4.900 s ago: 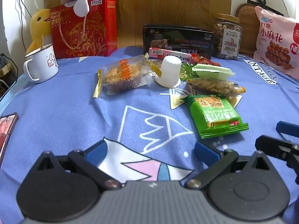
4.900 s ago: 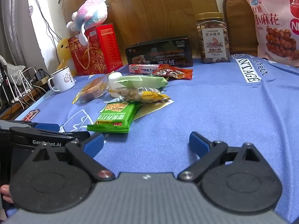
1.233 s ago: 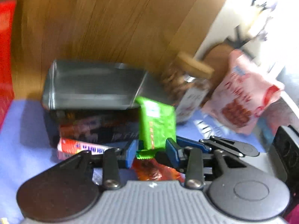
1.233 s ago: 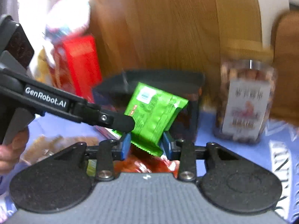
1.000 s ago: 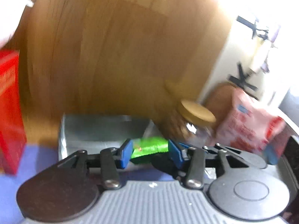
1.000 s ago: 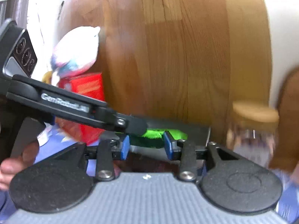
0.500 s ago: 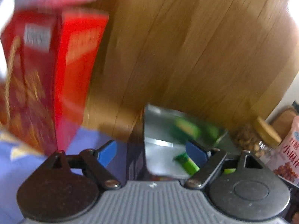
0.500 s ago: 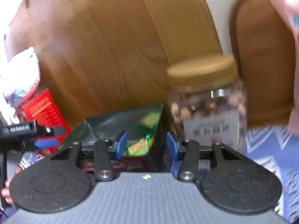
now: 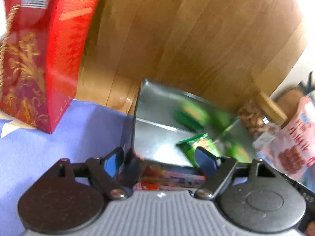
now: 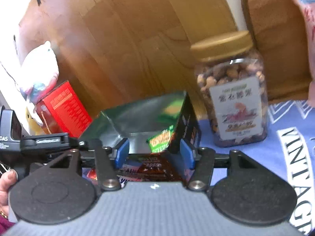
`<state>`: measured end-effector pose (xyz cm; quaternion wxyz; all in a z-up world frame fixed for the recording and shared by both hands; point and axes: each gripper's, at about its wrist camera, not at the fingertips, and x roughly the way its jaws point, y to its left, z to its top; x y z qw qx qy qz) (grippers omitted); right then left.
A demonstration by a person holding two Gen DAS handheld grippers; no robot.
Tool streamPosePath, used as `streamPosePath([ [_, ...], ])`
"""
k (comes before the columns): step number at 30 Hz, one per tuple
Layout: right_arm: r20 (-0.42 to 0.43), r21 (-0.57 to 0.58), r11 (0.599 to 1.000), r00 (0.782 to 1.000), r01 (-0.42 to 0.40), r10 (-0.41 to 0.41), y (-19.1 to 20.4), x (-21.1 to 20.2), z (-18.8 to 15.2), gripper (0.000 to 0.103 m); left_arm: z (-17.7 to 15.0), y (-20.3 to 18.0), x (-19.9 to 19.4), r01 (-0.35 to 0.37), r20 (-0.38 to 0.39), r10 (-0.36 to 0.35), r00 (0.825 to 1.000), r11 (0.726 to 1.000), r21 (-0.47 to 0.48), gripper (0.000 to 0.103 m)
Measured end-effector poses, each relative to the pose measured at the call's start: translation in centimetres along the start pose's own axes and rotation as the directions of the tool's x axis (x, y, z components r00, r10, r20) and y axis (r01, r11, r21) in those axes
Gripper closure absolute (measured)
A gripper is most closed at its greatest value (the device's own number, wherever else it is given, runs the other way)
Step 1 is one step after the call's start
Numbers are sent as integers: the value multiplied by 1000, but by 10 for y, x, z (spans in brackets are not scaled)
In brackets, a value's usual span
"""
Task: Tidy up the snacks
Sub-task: 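Lower the green pack into the dark tin box and open both grippers, then move both grippers to the white plastic cup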
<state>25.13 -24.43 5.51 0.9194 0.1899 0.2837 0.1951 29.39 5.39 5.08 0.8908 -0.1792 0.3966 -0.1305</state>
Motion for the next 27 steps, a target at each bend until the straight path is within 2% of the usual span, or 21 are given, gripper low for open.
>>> streamPosePath([
  [2, 64, 6, 1000, 998, 14, -15, -4, -20, -1, 43, -4, 6, -23, 16, 41, -16, 999, 1000, -11, 16],
  [4, 66, 15, 1000, 998, -25, 24, -7, -38, -8, 43, -11, 8, -47, 46, 79, -45, 996, 999, -2, 17],
  [8, -37, -16, 994, 993, -111, 111, 6, -64, -45, 43, -48, -1, -95, 161, 92, -167, 982, 984, 74, 18],
  [10, -87, -59, 987, 986, -148, 143, 19, -72, -65, 43, -73, -6, -116, 182, 106, -194, 975, 976, 118, 18],
  [12, -112, -119, 980, 983, -159, 146, 34, -76, -79, 43, -90, -4, -129, 159, 123, -174, 977, 979, 124, 18],
  [14, -107, -240, 957, 985, -161, 139, 60, -78, -86, 43, -102, 8, -140, 118, 148, -131, 980, 989, 92, 18],
  [18, -108, -432, 883, 982, -185, 152, 107, -67, -93, 43, -110, 46, -152, 43, 171, -33, 985, 997, -56, 18],
  [20, -144, -469, 863, 980, -189, 136, 121, -46, -94, 43, -114, 65, -156, 73, 160, -50, 986, 988, -137, 19],
  [22, -174, -511, 844, 981, -164, 86, 129, -21, -98, 46, -120, 74, -158, 105, 155, -78, 985, 980, -170, 19],
  [23, -174, -540, 831, 984, -137, 49, 131, -10, -102, 62, -124, 75, -158, 111, 152, -86, 985, 979, -170, 19],
  [24, -191, -546, 825, 980, -148, 49, 130, -4, -105, 70, -127, 75, -159, 119, 148, -94, 985, 979, -164, 19],
  [27, -200, -507, 844, 976, -174, 80, 124, -13, -106, 71, -138, 71, -159, 170, 113, -156, 981, 976, -138, 19],
])
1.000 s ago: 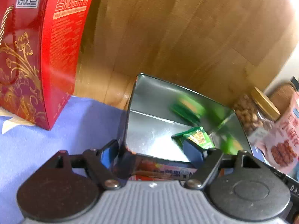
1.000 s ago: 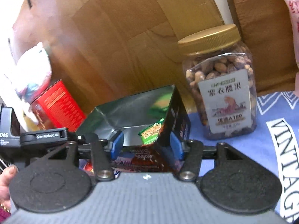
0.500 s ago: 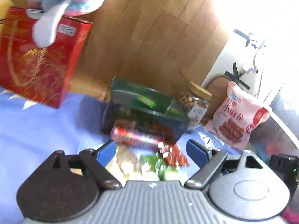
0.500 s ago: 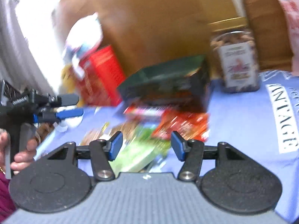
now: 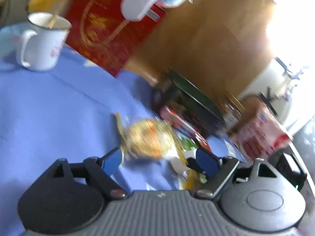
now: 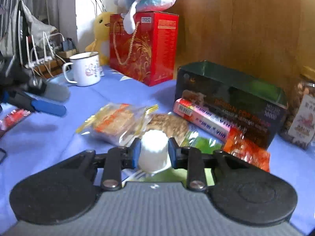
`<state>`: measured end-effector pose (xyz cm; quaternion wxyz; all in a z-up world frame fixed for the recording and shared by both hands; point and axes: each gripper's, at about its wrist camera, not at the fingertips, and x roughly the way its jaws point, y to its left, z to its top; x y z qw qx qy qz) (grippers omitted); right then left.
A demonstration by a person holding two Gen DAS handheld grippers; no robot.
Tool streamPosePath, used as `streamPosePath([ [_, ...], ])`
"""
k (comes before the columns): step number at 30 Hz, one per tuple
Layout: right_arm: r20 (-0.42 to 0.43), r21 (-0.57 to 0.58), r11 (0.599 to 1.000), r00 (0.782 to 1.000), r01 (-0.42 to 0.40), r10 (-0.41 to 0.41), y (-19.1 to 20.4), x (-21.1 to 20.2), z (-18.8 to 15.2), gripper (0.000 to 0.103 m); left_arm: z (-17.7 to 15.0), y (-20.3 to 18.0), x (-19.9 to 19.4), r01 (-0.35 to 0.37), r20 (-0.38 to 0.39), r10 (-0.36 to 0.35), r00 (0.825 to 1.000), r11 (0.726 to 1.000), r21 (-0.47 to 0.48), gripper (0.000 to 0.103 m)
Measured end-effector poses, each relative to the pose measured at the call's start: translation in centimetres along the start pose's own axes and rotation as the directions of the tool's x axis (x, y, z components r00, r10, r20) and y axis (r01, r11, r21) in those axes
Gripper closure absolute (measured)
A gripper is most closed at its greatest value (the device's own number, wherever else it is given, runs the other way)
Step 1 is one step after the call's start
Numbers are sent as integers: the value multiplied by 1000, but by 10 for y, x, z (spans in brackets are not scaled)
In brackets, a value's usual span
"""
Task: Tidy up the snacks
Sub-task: 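Move both grippers to the white plastic cup, then grasp the white cup with both grippers and lift it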
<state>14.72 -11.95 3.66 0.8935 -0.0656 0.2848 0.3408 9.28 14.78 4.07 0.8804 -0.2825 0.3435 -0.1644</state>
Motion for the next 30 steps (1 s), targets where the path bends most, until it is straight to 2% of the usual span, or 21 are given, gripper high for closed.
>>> streamPosePath([
  [2, 25, -22, 999, 999, -46, 46, 9, -20, -11, 70, -7, -3, 2, 35, -45, -35, 998, 999, 6, 19],
  [6, 43, -276, 961, 999, -17, 30, 52, -57, -48, 65, -22, -13, 7, 78, -112, -72, 991, 996, 51, 19],
  [7, 28, -294, 955, 999, -27, 37, 55, -64, -54, 64, -25, -15, 7, 86, -123, -77, 989, 994, 63, 19],
  [10, -25, -183, 979, 996, -94, 91, 44, -80, -66, 65, -35, -25, 7, 116, -157, -101, 982, 989, 91, 17],
  [14, -36, -57, 995, 996, -78, 76, 27, -91, -75, 63, -38, -37, 9, 136, -177, -114, 978, 983, 122, 15],
  [17, -39, -3, 996, 995, -94, 94, 23, -90, -75, 57, -42, -51, 16, 143, -192, -113, 975, 979, 147, 15],
  [20, -34, 2, 993, 992, -120, 120, 27, -85, -70, 52, -49, -62, 23, 112, -207, -71, 976, 974, 195, 15],
  [22, -43, 11, 992, 991, -127, 127, 30, -78, -65, 52, -53, -62, 29, 86, -226, -40, 973, 977, 197, 22],
  [23, -53, 23, 991, 990, -130, 131, 29, -73, -64, 53, -56, -59, 34, 81, -245, -35, 969, 980, 180, 32],
  [24, -65, 36, 990, 988, -137, 139, 29, -67, -63, 57, -58, -57, 37, 86, -260, -42, 965, 983, 161, 39],
  [25, -74, 49, 988, 986, -148, 152, 28, -65, -64, 66, -59, -57, 37, 90, -250, -47, 967, 983, 163, 46],
  [26, -65, 53, 988, 986, -148, 151, 28, -63, -64, 68, -60, -57, 38, 96, -260, -51, 964, 982, 165, 58],
  [28, -60, 59, 987, 986, -152, 155, 29, -65, -60, 69, -57, -60, 38, 112, -275, -65, 959, 981, 159, 59],
  [30, -17, 41, 989, 990, -142, 143, 32, -74, -52, 69, -51, -70, 35, 118, -258, -69, 964, 977, 179, 59],
])
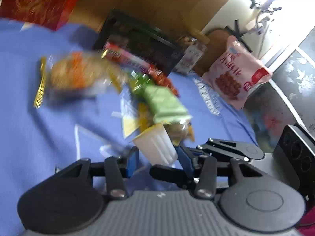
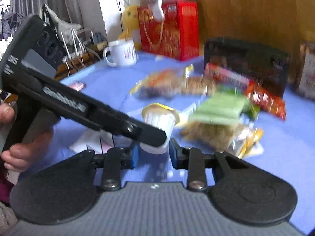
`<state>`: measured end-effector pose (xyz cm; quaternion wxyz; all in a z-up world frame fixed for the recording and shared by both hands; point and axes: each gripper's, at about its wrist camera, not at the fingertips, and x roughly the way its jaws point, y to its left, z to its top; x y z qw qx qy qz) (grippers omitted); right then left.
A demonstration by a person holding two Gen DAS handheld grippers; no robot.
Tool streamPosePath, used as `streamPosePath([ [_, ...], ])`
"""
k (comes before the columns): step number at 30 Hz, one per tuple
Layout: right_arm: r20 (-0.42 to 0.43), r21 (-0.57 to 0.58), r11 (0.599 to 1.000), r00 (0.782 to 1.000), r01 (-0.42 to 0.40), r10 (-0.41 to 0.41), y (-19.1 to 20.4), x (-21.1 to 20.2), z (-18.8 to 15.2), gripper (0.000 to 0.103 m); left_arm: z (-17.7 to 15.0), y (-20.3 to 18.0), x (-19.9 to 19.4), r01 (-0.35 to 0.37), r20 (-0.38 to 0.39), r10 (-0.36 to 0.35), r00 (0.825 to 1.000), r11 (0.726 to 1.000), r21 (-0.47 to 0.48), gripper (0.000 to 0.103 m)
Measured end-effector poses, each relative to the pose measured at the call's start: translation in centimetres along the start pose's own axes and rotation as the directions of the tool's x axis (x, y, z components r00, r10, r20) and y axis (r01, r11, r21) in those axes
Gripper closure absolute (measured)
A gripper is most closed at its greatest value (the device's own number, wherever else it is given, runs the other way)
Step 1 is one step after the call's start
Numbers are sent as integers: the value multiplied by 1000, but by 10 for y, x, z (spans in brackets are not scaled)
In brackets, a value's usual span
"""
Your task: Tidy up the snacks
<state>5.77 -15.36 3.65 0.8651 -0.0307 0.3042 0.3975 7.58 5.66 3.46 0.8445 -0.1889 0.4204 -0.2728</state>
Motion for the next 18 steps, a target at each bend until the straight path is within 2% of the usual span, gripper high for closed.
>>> streamPosePath([
  [5, 117, -23, 999, 992, 47, -44, -5, -13, 31, 69, 39, -24, -9, -25, 99, 16, 995, 996, 89, 59],
  [10, 192, -39, 991, 974, 129, -119, -29, -7, 68, 68, 93, -32, 6, -27, 152, 6, 988, 990, 135, 59],
  [14, 221, -29, 979, 956, 204, -192, -60, 13, 100, 68, 144, -30, 37, -30, 168, 7, 986, 990, 137, 59],
  [18, 211, 11, 967, 945, 254, -250, -96, 44, 127, 68, 182, -22, 71, -59, 167, 36, 985, 990, 131, 59],
])
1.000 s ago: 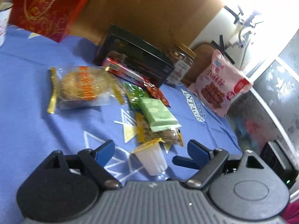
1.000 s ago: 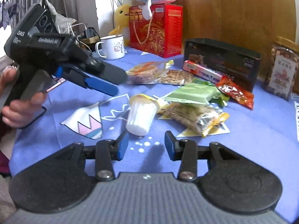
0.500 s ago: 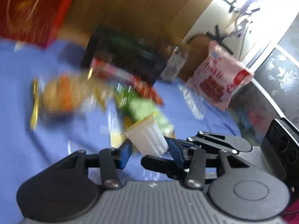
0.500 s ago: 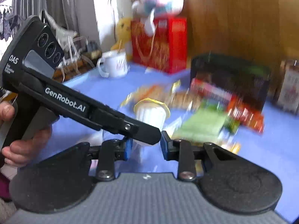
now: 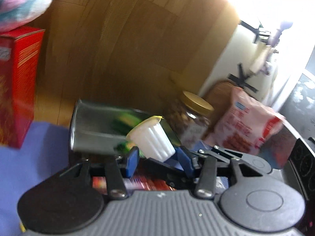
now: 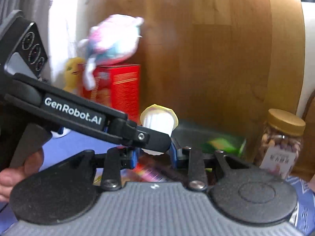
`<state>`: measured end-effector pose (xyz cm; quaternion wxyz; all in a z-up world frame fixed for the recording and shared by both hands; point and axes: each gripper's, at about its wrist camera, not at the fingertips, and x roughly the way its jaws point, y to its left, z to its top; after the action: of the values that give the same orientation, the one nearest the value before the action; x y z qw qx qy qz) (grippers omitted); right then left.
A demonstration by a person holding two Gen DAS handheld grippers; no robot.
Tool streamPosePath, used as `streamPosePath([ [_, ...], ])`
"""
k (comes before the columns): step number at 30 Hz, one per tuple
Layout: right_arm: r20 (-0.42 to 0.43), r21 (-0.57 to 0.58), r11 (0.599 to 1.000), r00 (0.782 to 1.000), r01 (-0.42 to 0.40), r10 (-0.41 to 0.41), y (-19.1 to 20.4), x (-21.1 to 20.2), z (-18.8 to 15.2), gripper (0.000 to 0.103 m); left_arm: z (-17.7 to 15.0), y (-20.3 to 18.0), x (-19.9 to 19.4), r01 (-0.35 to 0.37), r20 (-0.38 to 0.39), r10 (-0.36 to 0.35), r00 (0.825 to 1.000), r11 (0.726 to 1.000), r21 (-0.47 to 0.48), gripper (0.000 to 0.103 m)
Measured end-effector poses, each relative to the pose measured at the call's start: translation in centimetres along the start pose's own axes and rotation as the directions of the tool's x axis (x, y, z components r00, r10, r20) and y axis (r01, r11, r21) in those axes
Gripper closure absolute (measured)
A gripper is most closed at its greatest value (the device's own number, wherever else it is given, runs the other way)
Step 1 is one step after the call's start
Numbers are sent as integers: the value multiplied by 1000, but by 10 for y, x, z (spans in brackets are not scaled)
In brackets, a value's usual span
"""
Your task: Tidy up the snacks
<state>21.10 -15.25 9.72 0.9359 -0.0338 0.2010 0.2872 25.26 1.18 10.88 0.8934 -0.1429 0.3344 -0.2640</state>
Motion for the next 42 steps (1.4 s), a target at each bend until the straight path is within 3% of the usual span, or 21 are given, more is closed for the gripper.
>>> streamPosePath([
  [3, -48, 39, 999, 999, 17, -15, -16, 30, 2, 68, 10, 11, 28, -36, -25, 35, 999, 999, -13, 57],
  [7, -99, 74, 997, 995, 36, -29, -25, 55, -5, 65, 5, 23, 46, -84, -54, 83, 995, 996, -28, 38],
  [9, -86, 96, 994, 996, 45, -36, -26, 51, -7, 56, 3, 25, 35, -73, -34, 72, 997, 997, -27, 35],
  [12, -25, 101, 994, 999, 41, -39, -19, 28, -7, 56, -1, 29, -9, -61, 37, 61, 997, 998, -11, 35],
  [14, -7, 115, 993, 1000, -4, 5, -14, 6, -10, 56, -6, 37, -47, -92, 95, 93, 991, 996, -9, 32],
  [17, -57, 211, 969, 988, -130, 145, -5, -10, -21, 56, -29, 59, -98, -171, 148, 182, 972, 982, -85, 27],
  [20, -119, 282, 938, 963, -200, 241, 11, -9, -36, 56, -67, 89, -127, -217, 126, 250, 960, 949, -229, 27],
  [25, -219, 334, 921, 933, -203, 285, 44, 18, -53, 57, -120, 111, -114, -192, 18, 215, 977, 907, -376, 27],
  [27, -257, 347, 912, 913, -220, 318, 53, 28, -60, 78, -133, 109, -103, -188, 11, 206, 978, 912, -364, 29],
  [28, -273, 347, 914, 909, -212, 314, 57, 28, -62, 79, -135, 104, -101, -202, 14, 220, 975, 921, -334, 35],
  [30, -285, 365, 903, 896, -226, 339, 63, 21, -67, 82, -135, 96, -101, -203, 7, 216, 976, 929, -308, 38],
  [34, -279, 331, 907, 892, -259, 356, 81, -16, -74, 82, -134, 96, -111, -112, 18, 125, 992, 937, -331, 38],
  [36, -282, 308, 899, 873, -310, 398, 94, -32, -81, 81, -138, 90, -113, -104, 27, 118, 993, 944, -313, 38],
  [39, -266, 269, 874, 841, -405, 471, 107, -57, -94, 78, -141, 81, -117, -145, 33, 161, 986, 948, -282, 33],
  [42, -227, 258, 884, 865, -389, 447, 98, -75, -103, 72, -144, 72, -126, -238, 37, 254, 967, 942, -238, 27],
])
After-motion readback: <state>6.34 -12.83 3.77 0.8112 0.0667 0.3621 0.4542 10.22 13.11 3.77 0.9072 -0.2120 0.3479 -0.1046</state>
